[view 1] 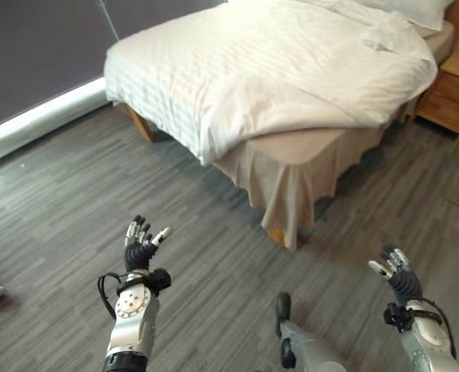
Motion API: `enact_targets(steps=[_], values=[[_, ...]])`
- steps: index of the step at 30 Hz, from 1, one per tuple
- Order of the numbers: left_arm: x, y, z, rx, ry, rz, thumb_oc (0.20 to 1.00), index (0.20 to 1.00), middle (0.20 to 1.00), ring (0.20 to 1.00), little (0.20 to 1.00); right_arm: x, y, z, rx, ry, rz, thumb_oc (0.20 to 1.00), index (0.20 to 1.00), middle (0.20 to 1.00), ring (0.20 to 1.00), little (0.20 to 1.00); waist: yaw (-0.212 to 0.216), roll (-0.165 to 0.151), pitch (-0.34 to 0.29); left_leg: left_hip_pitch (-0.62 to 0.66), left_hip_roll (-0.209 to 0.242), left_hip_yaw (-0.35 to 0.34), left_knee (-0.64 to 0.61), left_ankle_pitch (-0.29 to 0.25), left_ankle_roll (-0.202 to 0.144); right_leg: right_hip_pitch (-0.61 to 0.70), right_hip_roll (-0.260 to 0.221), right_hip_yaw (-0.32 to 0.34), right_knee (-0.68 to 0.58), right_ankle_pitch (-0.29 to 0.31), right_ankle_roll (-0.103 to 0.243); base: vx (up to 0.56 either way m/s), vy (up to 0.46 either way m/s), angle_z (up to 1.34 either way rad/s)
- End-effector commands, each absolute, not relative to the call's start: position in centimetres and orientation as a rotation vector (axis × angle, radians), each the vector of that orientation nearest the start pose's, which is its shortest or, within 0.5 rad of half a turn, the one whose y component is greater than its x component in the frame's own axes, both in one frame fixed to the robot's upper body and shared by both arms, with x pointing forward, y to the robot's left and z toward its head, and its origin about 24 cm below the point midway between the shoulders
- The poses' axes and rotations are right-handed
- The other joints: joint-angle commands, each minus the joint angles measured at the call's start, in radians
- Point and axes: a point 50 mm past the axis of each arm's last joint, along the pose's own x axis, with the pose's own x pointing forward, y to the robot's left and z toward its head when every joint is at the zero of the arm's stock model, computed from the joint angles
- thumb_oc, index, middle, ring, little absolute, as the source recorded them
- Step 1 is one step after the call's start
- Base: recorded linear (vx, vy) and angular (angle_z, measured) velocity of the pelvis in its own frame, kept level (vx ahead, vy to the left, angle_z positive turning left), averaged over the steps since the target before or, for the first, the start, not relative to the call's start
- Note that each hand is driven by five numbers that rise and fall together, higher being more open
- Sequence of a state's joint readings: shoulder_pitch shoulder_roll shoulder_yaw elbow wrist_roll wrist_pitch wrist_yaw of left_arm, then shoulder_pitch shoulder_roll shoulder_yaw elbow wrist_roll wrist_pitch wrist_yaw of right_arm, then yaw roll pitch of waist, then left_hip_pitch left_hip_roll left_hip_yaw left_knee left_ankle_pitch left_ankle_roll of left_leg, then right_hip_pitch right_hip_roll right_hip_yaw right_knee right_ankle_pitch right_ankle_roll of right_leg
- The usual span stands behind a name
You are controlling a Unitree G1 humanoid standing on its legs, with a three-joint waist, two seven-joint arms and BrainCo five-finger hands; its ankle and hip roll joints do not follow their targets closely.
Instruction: Making the bed.
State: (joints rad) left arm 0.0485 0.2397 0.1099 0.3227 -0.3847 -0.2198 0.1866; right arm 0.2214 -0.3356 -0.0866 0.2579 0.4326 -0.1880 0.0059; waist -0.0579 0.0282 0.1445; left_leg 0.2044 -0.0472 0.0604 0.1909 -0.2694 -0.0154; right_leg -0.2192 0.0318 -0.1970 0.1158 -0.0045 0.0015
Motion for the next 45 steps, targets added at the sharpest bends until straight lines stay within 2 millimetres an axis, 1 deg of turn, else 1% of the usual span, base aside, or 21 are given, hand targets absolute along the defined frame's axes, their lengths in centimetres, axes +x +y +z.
enact_targets(steps=[1,2,3,4,5,6,7,8,9,10,12,13,15,16,20,22,30,32,35,38,45], values=[[23.9,27.0,3.0,-0.09,-0.073,0.422,1.0,1.0,1.0,1.0,1.0,21.2,-28.6,2.6,0.051,-0.021,-0.293,1.0,1.0,1.0,1.0,1.0,-0.011,0.013,-0.017,-0.183,0.082,0.11,0.471,0.385,-0.122,0.174,0.059,0.011,-0.17,0.055,0.023,0.54,-0.424,1.2],[24.1,27.0,3.6,-0.137,-0.108,0.43,1.0,1.0,1.0,1.0,1.0,22.1,-29.3,4.0,0.046,-0.085,-0.324,1.0,1.0,1.0,1.0,1.0,0.008,-0.008,0.018,-0.294,0.13,0.116,0.596,0.383,-0.092,0.218,0.063,0.018,-0.175,0.029,-0.019,0.44,-0.41,1.03],[24.3,27.0,3.7,-0.135,-0.111,0.435,1.0,1.0,1.0,1.0,1.0,22.3,-29.6,4.2,0.023,-0.085,-0.343,1.0,1.0,1.0,1.0,1.0,0.015,-0.021,0.027,-0.322,0.156,0.136,0.611,0.361,-0.071,0.243,0.064,0.028,-0.186,0.014,-0.033,0.33,-0.303,0.45],[24.3,27.1,3.7,-0.135,-0.112,0.436,1.0,1.0,1.0,1.0,1.0,22.3,-29.6,4.2,0.023,-0.086,-0.344,1.0,1.0,1.0,1.0,1.0,0.017,-0.019,0.029,-0.322,0.159,0.138,0.615,0.358,-0.07,0.244,0.067,0.03,-0.188,0.013,-0.034,0.24,-0.219,-0.84],[24.5,26.9,3.5,-0.148,-0.1,0.431,1.0,1.0,1.0,1.0,1.0,22.4,-30.4,5.0,0.011,-0.112,-0.383,1.0,1.0,1.0,1.0,1.0,0.021,-0.047,0.03,-0.377,0.207,0.175,0.543,0.302,-0.036,0.266,0.041,0.02,-0.185,0.008,-0.044,0.26,-0.171,-0.94],[24.5,26.9,3.4,-0.159,-0.097,0.431,1.0,1.0,1.0,1.0,1.0,22.5,-30.4,5.4,0.02,-0.133,-0.381,1.0,1.0,1.0,1.0,1.0,0.019,-0.057,0.025,-0.38,0.21,0.188,0.459,0.277,-0.029,0.273,0.029,0.02,-0.187,0.008,-0.042,0.27,-0.171,-0.63],[24.5,26.9,3.4,-0.16,-0.096,0.431,1.0,1.0,1.0,1.0,1.0,22.5,-30.4,5.4,0.02,-0.132,-0.381,1.0,1.0,1.0,1.0,1.0,0.019,-0.063,0.024,-0.37,0.2,0.193,0.441,0.282,-0.027,0.275,0.022,0.021,-0.188,0.007,-0.039,0.25,-0.023,-0.06],[24.4,26.9,3.1,-0.167,-0.087,0.432,1.0,1.0,1.0,1.0,1.0,22.4,-30.4,5.7,0.011,-0.147,-0.373,1.0,1.0,1.0,1.0,1.0,0.013,-0.073,0.013,-0.342,0.173,0.201,0.321,0.269,-0.017,0.279,0.006,0.028,-0.183,0.0,-0.031,0.34,0.059,0.02],[24.4,26.9,3.0,-0.172,-0.081,0.43,1.0,1.0,1.0,1.0,1.0,22.2,-30.8,6.2,-0.043,-0.152,-0.364,1.0,1.0,1.0,1.0,1.0,0.004,-0.072,0.001,-0.303,0.122,0.157,0.125,0.266,-0.01,0.284,-0.008,0.045,-0.177,-0.009,-0.024,0.33,0.058,0.02],[24.4,26.9,3.0,-0.172,-0.081,0.43,1.0,1.0,1.0,1.0,1.0,22.2,-30.8,6.2,-0.043,-0.152,-0.364,1.0,1.0,1.0,1.0,1.0,0.003,-0.074,0.0,-0.3,0.117,0.157,0.116,0.272,-0.008,0.284,-0.012,0.043,-0.177,-0.008,-0.024,0.29,0.083,-0.01],[24.4,26.8,2.8,-0.195,-0.078,0.43,1.0,1.0,1.0,1.0,1.0,22.4,-31.1,6.6,-0.119,-0.144,-0.349,1.0,1.0,1.0,1.0,1.0,-0.002,-0.069,-0.02,-0.27,0.059,0.057,-0.069,0.279,-0.006,0.3,-0.015,0.072,-0.182,-0.017,-0.017,0.33,0.097,-0.24],[24.3,26.7,2.8,-0.199,-0.082,0.419,1.0,1.0,1.0,1.0,1.0,22.3,-31.5,6.9,-0.152,-0.143,-0.355,1.0,1.0,1.0,1.0,1.0,-0.006,-0.064,-0.031,-0.254,0.049,0.01,-0.152,0.297,-0.016,0.313,-0.015,0.092,-0.179,-0.026,-0.017,0.43,0.123,-0.5],[24.4,26.6,2.8,-0.194,-0.082,0.411,1.0,1.0,1.0,1.0,1.0,22.2,-31.6,6.9,-0.158,-0.141,-0.355,1.0,1.0,1.0,1.0,1.0,-0.007,-0.065,-0.034,-0.247,0.045,0.002,-0.172,0.312,-0.021,0.322,-0.017,0.1,-0.182,-0.028,-0.015,0.28,0.1,-0.75],[24.4,26.5,2.8,-0.2,-0.082,0.398,1.0,1.0,1.0,1.0,1.0,22.1,-31.6,7.0,-0.187,-0.136,-0.336,1.0,1.0,1.0,1.0,1.0,-0.012,-0.059,-0.04,-0.226,0.042,0.007,-0.185,0.291,-0.01,0.322,-0.011,0.125,-0.176,-0.036,-0.007,0.24,0.153,-0.53],[25.1,25.9,2.8,-0.213,-0.079,0.365,1.0,1.0,1.0,1.0,1.0,21.7,-32.2,6.8,-0.193,-0.123,-0.37,1.0,1.0,1.0,1.0,1.0,-0.014,-0.05,-0.063,-0.161,0.032,0.012,-0.278,0.297,0.002,0.333,-0.012,0.151,-0.203,-0.032,0.004,0.21,0.177,-0.3],[25.2,25.9,3.3,-0.206,-0.092,0.348,1.0,1.0,1.0,1.0,1.0,21.3,-32.5,6.2,-0.191,-0.095,-0.384,1.0,1.0,1.0,1.0,1.0,-0.019,-0.042,-0.076,-0.147,0.026,0.026,-0.278,0.268,0.02,0.332,-0.023,0.174,-0.203,-0.028,0.025,0.23,0.277,-0.23],[24.8,26.6,3.2,-0.189,-0.089,0.365,1.0,1.0,1.0,1.0,1.0,21.6,-31.9,6.0,-0.24,-0.073,-0.335,1.0,1.0,1.0,1.0,1.0,-0.003,-0.047,-0.081,-0.146,0.014,0.062,-0.278,0.23,0.05,0.301,-0.035,0.218,-0.203,-0.008,0.062,0.07,0.157,-0.27],[24.5,26.7,2.8,-0.186,-0.07,0.355,1.0,1.0,1.0,1.0,1.0,21.9,-32.5,7.4,-0.315,-0.099,-0.328,1.0,1.0,1.0,1.0,1.0,0.004,-0.05,-0.087,-0.147,0.008,0.067,-0.278,0.219,0.058,0.296,-0.043,0.22,-0.203,-0.003,0.075,0.06,0.171,-0.18],[24.4,26.6,2.7,-0.184,-0.062,0.349,1.0,1.0,1.0,1.0,1.0,22.1,-32.7,7.9,-0.339,-0.11,-0.329,1.0,1.0,1.0,1.0,1.0,0.005,-0.05,-0.088,-0.147,0.005,0.066,-0.278,0.216,0.06,0.296,-0.046,0.22,-0.203,-0.002,0.077,0.03,0.093,-0.06],[24.2,26.1,2.4,-0.174,-0.044,0.309,1.0,1.0,1.0,1.0,1.0,23.8,-33.5,11.0,-0.478,-0.171,-0.3,1.0,1.0,1.0,1.0,1.0,0.021,-0.059,-0.089,-0.153,-0.004,0.054,-0.278,0.212,0.067,0.29,-0.055,0.211,-0.203,0.004,0.087,0.03,0.129,0.03],[23.4,26.1,1.7,-0.161,-0.007,0.288,1.0,1.0,1.0,1.0,1.0,26.9,-33.4,14.6,-0.58,-0.227,-0.244,1.0,1.0,1.0,1.0,1.0,0.067,-0.083,-0.084,-0.17,-0.007,0.039,-0.278,0.214,0.069,0.277,-0.057,0.195,-0.203,0.01,0.091,0.01,0.065,0.03]])
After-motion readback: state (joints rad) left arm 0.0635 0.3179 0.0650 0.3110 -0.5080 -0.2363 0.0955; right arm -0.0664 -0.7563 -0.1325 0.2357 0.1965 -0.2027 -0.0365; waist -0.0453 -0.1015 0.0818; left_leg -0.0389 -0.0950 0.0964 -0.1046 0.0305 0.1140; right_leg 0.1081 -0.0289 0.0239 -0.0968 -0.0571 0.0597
